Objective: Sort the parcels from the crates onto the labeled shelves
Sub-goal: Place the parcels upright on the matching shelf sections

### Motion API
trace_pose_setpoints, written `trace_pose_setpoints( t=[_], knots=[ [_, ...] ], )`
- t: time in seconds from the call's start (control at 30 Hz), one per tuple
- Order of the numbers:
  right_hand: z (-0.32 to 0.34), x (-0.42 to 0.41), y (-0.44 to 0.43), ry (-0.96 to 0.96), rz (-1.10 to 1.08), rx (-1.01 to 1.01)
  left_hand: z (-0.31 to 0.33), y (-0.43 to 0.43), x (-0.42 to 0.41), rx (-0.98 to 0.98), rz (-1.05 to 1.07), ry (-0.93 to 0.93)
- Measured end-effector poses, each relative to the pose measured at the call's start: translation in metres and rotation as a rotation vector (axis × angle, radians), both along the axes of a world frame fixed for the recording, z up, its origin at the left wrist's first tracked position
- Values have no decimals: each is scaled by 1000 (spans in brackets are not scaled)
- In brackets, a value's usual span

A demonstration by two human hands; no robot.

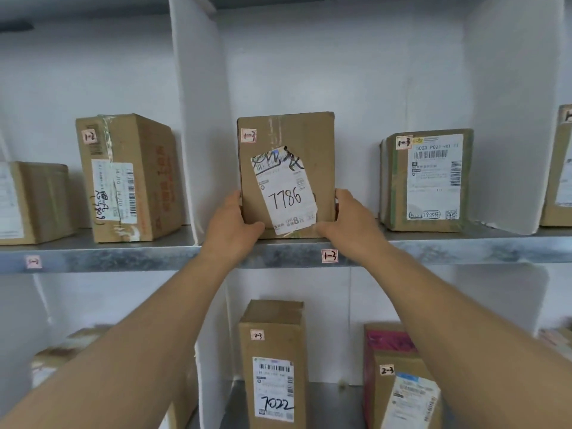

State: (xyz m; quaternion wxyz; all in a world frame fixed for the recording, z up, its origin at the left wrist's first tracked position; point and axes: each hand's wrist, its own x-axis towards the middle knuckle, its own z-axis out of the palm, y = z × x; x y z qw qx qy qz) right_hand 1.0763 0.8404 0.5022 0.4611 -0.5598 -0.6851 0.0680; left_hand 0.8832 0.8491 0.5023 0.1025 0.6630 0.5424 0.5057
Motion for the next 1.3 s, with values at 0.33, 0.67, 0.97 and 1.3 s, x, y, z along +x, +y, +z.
trace_pose_setpoints(
  t=[0.33, 0.67, 0.97, 1.3],
  knots=[
    [-1, -14, 6, 4, -53, 21, -5, 5, -19, -16, 18, 45],
    [1, -20, 5, 19, -88, -17, -5, 19, -21, -56, 14, 96],
    [-6, -9, -8, 47, -80, 77, -11, 7, -22, 33, -55, -88],
    [6, 88, -39, -75, -115, 301, 5, -28, 55, 486, 84, -228]
  ],
)
